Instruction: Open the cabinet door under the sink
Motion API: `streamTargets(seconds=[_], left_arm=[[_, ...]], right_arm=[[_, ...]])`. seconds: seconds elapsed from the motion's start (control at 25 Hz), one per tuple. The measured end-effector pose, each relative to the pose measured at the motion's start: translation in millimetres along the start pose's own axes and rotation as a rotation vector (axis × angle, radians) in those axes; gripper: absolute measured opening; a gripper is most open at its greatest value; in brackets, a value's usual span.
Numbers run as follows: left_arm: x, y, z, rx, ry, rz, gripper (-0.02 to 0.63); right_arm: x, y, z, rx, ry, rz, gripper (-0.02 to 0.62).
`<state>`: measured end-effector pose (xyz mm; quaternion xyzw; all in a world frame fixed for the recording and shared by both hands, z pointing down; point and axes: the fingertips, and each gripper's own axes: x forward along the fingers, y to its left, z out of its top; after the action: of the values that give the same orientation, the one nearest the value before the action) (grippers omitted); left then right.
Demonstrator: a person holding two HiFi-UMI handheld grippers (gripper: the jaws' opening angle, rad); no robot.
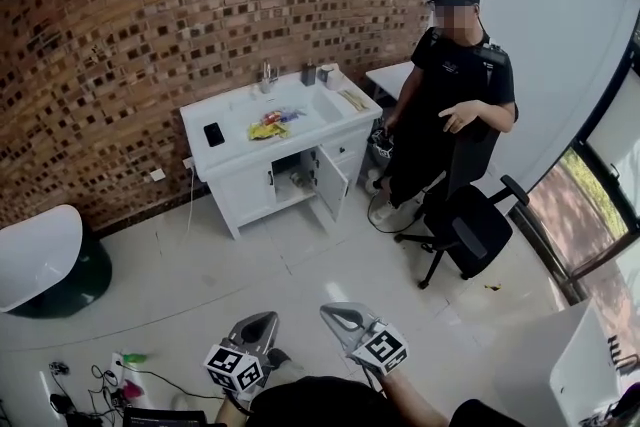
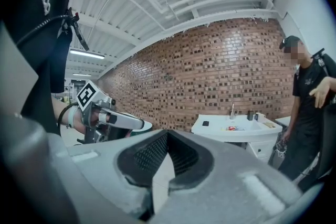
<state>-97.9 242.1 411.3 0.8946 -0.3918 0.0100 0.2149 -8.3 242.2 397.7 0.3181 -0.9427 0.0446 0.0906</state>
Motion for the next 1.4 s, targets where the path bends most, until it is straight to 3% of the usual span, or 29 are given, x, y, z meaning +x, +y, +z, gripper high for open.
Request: streamTargets(seconds=[0.32, 0.56, 0.96, 1.4], left_arm=[[-2, -105, -28, 0.035, 0.008, -0.041, 0.015], [-24, -149, -51, 0.039, 0.013, -0.038, 0.015], [-56, -196, -77, 0.055, 0.024, -0.069, 0.015], [-80, -210, -88, 0.053, 0.028, -0.072, 0.015]], right_arm=[[-103, 22, -28, 0.045, 0.01, -0.031, -0.008], [-138, 48, -27, 0.018, -0.016, -0.018, -0.008], [-176, 98, -35, 0.058, -0.025, -0.014, -0.008], [-182, 128, -30, 0.012, -0.013, 0.002, -0.008]])
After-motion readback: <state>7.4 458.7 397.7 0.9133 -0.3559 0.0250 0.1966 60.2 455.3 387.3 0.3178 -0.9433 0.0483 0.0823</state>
